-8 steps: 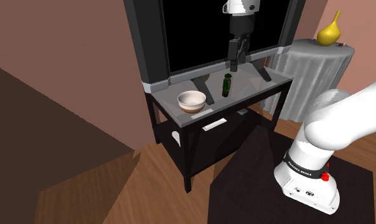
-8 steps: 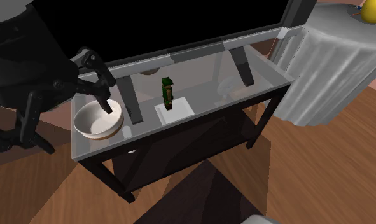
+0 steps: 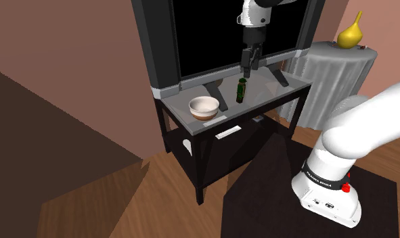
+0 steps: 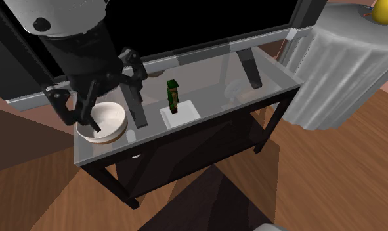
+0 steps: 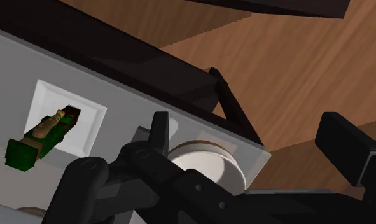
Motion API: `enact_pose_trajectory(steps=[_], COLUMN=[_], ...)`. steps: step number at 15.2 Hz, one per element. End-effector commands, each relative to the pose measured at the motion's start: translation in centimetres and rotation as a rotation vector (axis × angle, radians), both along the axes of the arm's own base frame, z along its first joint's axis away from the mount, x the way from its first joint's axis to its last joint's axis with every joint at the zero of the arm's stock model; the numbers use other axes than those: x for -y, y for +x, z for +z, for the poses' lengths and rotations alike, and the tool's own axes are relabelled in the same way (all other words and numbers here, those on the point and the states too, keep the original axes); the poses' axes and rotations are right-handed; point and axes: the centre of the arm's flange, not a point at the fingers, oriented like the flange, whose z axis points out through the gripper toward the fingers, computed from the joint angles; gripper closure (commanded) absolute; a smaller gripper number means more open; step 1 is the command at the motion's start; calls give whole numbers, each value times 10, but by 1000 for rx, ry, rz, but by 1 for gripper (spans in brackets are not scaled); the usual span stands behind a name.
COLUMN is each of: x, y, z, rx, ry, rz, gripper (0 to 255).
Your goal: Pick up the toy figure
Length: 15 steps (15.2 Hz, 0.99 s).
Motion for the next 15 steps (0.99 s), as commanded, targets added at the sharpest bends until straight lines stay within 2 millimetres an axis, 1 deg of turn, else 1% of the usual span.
enact_pose_trajectory(steps=[1, 15], x=[20, 165], y=[14, 97], z=[-10, -89], rx=[2, 9], ry=[1, 9], rz=[-3, -30], gripper=[0, 0])
